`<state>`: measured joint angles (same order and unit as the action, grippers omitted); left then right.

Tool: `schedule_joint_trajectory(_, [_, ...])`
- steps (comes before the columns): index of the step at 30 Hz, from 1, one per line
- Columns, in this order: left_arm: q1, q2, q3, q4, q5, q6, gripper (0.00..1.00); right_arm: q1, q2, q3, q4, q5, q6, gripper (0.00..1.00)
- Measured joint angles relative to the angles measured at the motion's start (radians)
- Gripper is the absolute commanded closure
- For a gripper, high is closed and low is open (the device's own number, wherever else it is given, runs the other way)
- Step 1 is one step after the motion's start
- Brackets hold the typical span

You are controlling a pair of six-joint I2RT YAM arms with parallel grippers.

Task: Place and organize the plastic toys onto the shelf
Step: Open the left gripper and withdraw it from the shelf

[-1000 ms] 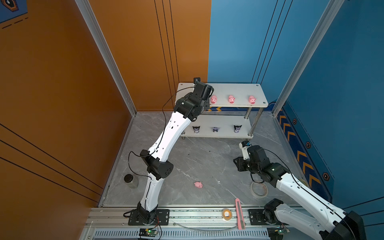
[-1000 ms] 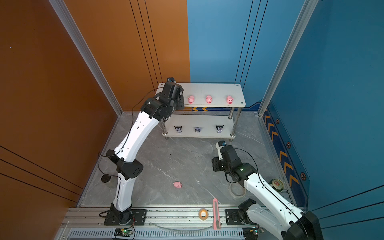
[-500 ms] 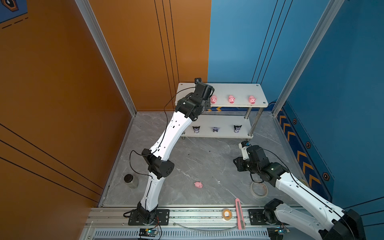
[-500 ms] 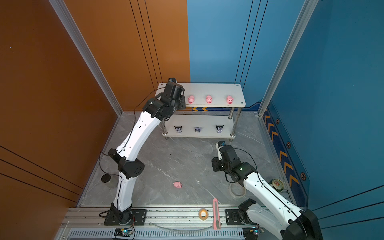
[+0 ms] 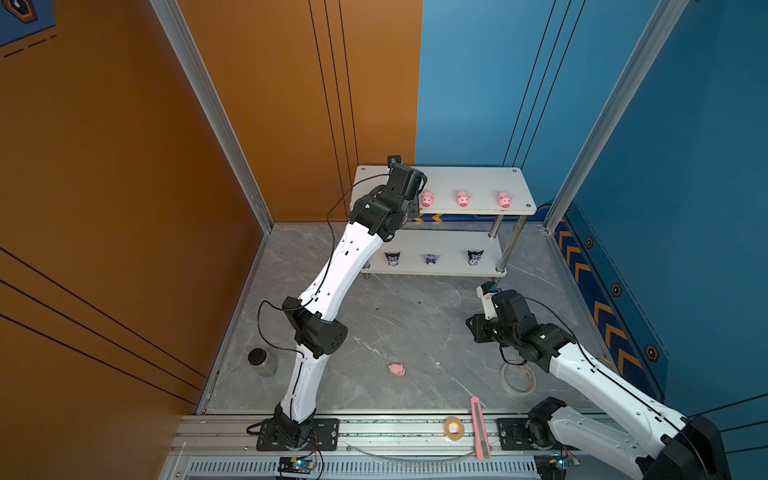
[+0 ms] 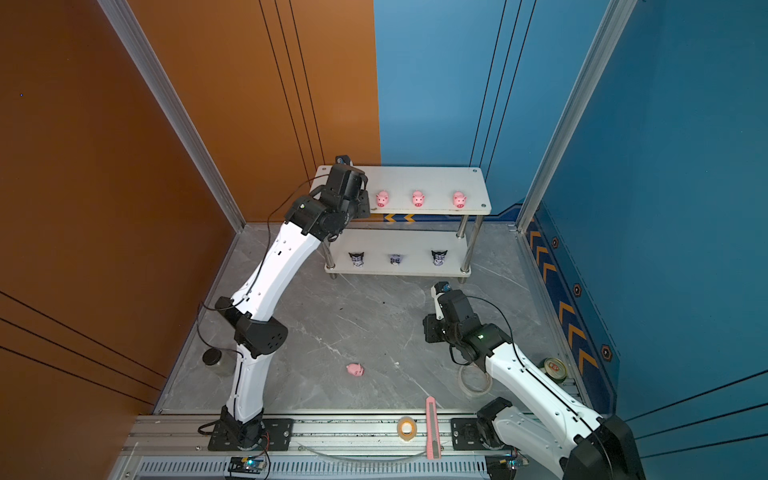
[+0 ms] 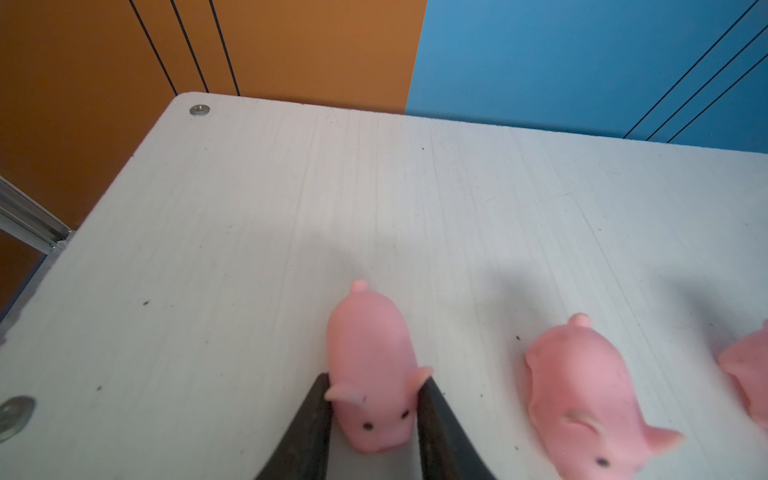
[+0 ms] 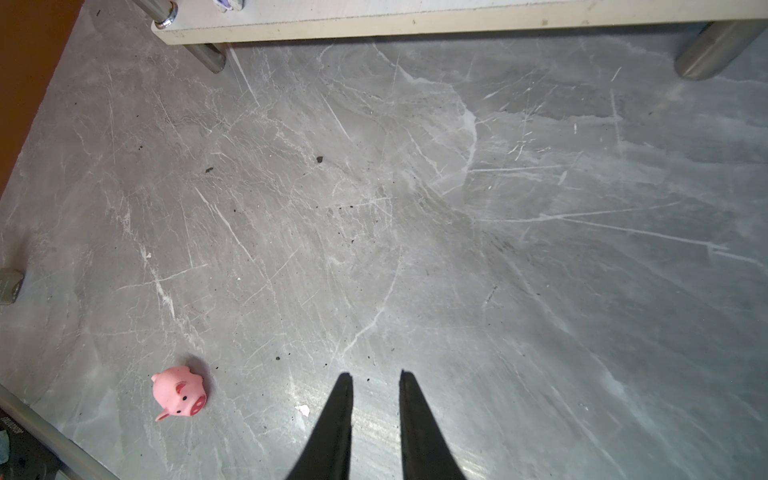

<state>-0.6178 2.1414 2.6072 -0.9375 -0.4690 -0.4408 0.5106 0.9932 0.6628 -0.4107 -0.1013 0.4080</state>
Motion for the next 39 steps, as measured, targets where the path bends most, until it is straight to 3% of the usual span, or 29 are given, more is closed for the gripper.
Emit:
schedule_joint_trajectory(13, [0.017, -0.045, -0.061, -0.001, -0.021, -0.001, 0.65, 0.000, 0.000, 0.000, 0.000, 0.000, 0.000, 0.77])
schedule_joint_trajectory(18, [0.018, -0.045, -0.062, -0.001, -0.021, 0.000, 0.50, 0.000, 0.000, 0.000, 0.000, 0.000, 0.000, 0.77])
schedule_joint_trajectory(23, [0.018, -0.045, -0.062, 0.002, -0.021, -0.011, 0.42, 0.000, 0.000, 0.000, 0.000, 0.000, 0.000, 0.77])
schedule_joint_trajectory(32, [0.014, -0.075, -0.080, -0.005, -0.021, -0.011, 0.37, 0.000, 0.000, 0.000, 0.000, 0.000, 0.000, 0.77])
schedule_joint_trajectory(39, [-0.031, -0.221, -0.151, -0.010, -0.064, 0.014, 0.34, 0.016, -0.002, 0.000, -0.001, 0.000, 0.004, 0.77])
